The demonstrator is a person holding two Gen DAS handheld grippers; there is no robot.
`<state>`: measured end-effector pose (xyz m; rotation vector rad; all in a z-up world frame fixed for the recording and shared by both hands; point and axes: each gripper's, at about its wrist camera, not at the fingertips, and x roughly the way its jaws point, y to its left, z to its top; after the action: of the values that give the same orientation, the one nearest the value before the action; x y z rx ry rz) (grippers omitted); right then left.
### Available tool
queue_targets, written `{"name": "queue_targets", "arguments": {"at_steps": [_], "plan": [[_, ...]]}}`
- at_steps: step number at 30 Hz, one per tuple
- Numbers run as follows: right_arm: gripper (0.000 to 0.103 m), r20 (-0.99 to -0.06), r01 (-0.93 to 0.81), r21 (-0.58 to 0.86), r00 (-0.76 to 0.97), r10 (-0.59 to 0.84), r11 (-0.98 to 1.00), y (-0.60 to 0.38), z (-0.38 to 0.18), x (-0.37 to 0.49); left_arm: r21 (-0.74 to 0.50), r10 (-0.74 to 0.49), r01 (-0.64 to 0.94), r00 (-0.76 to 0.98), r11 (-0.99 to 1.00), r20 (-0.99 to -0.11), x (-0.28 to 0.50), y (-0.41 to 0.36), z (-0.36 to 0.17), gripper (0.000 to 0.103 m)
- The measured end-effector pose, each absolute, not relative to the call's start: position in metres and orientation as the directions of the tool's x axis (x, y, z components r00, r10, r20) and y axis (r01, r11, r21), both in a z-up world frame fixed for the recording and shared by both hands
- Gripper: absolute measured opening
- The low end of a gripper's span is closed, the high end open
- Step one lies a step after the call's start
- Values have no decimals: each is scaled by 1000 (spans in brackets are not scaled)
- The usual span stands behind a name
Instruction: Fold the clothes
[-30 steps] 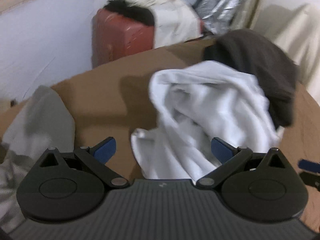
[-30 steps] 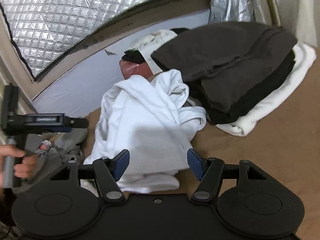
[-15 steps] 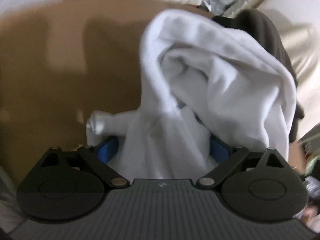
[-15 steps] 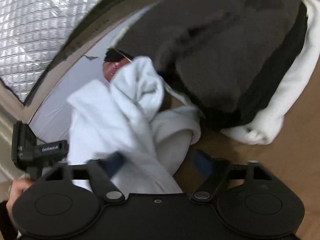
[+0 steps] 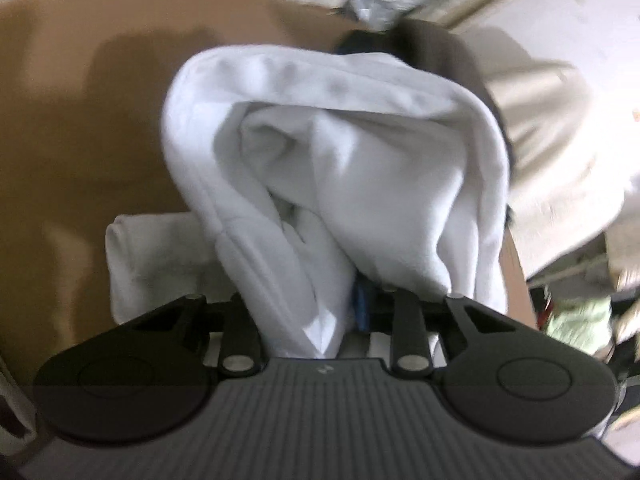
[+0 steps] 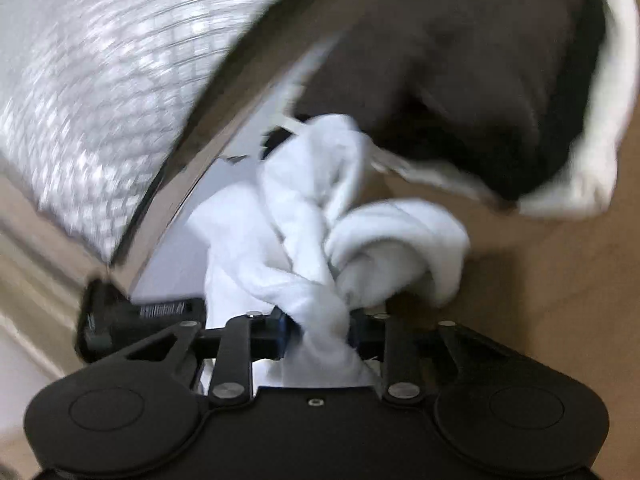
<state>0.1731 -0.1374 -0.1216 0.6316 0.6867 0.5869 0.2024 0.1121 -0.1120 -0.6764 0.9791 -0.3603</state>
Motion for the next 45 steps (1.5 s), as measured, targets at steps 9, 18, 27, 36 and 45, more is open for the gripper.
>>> {"name": "queue_targets", "arguments": {"at_steps": [9,18,27,36,45], "plan": [[28,-298,-345,564,763,574,751,-202,-21,85,-549,-637,345,556,761,-534,166,5,-5,25],[28,-376,-231,336,856,355,913,-285,83,29,-429,-730,596,484,678,-482,169,-134,91,25],[28,-495,5,22,869,7,1000,-359,209,27,-363,-829,768,376,529,-413,178,-252,152,28],[59,-578,330,-331,670,-466,884,-461,123,117,-253,-553,584,418,771,-721,261,-286,-17,48],[59,-741,335,138,660,-127,932,-510,-35,94,-529,-690,494,231,691,-686,312,-277,-107,51]]}}
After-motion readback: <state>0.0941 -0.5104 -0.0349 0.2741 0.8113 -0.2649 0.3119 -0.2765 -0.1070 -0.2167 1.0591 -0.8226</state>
